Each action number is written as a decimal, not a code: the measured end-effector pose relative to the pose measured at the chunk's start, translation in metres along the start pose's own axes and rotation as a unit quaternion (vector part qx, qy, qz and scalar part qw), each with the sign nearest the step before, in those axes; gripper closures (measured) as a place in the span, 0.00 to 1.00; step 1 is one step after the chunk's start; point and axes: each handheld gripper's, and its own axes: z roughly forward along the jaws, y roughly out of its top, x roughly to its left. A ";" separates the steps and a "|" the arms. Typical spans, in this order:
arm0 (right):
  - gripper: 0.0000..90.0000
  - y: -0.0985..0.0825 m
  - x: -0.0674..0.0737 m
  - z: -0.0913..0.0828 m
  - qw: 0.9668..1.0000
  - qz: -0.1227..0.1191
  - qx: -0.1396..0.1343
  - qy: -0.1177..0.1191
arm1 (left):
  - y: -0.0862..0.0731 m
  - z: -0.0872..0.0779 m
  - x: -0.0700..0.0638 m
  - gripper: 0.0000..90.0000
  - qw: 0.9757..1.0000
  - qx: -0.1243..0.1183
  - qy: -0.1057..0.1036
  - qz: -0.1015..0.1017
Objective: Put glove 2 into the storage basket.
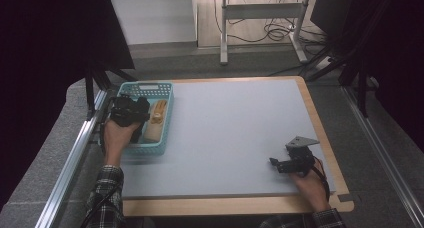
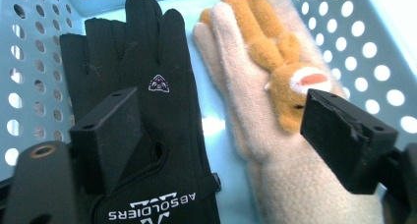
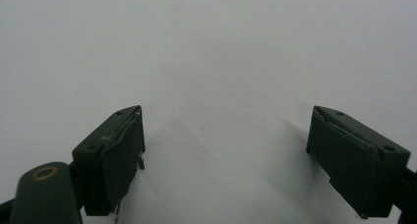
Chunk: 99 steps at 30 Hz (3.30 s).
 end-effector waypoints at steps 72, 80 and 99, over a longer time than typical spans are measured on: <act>0.16 0.000 0.000 0.000 1.000 -0.001 0.001 -0.001 | -0.008 -0.052 -0.092 0.03 0.986 -0.075 -0.100 0.106; 0.16 0.000 0.000 0.000 1.000 0.000 0.001 0.000 | -0.012 -0.042 -0.114 0.02 0.983 -0.070 -0.117 0.125; 0.16 0.000 0.000 0.000 1.000 0.000 0.000 -0.001 | -0.024 -0.028 -0.164 0.00 0.971 -0.069 -0.161 0.162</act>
